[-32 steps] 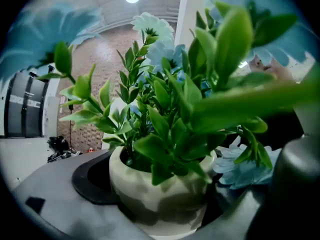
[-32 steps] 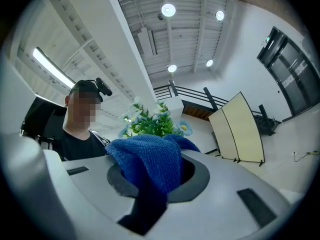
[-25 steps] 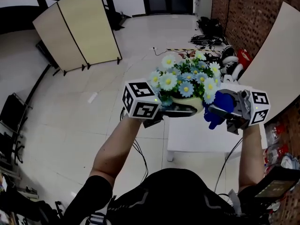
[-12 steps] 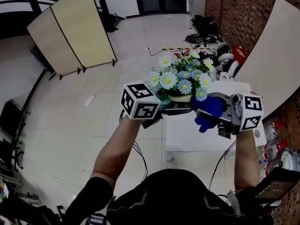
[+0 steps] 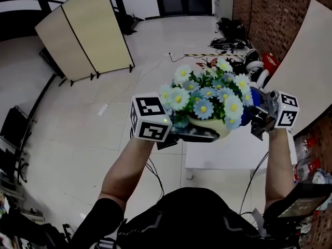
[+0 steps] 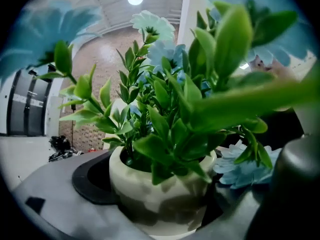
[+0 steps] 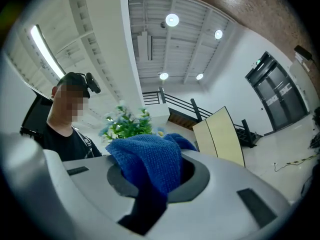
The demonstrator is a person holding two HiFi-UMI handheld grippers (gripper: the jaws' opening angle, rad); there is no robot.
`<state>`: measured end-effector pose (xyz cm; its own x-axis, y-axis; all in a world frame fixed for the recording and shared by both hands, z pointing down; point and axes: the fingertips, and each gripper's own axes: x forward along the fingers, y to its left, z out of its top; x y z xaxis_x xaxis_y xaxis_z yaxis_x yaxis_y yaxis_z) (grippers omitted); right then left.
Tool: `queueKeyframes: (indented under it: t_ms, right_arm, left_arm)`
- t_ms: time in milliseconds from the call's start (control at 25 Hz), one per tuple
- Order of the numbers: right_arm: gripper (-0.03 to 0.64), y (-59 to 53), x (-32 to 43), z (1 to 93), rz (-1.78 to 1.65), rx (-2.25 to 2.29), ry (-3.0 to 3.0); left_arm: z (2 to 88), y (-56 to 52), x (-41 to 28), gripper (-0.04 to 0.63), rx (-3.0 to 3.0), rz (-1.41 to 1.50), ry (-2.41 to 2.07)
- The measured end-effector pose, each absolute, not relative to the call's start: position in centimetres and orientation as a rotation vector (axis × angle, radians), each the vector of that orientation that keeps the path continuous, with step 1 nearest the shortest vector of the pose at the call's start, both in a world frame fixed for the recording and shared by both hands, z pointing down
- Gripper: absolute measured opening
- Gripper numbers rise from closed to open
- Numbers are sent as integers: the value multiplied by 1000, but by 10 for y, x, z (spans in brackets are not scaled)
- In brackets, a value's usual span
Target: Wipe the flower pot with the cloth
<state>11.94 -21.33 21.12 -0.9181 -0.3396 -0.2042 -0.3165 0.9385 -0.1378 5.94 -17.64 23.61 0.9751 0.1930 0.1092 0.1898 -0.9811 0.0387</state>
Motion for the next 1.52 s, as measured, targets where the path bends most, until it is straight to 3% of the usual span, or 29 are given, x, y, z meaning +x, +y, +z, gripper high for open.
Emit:
queueKeyframes:
  t_ms: [600,1520]
  right_arm:
    - [75,-240,93,197,-265,-228,2926]
    - [75,-164,72,208,-139,-471,2998]
  left_arm:
    - [223,-180,67,549,3130,278,350]
    - [247,-220,73,549,3111,237,142]
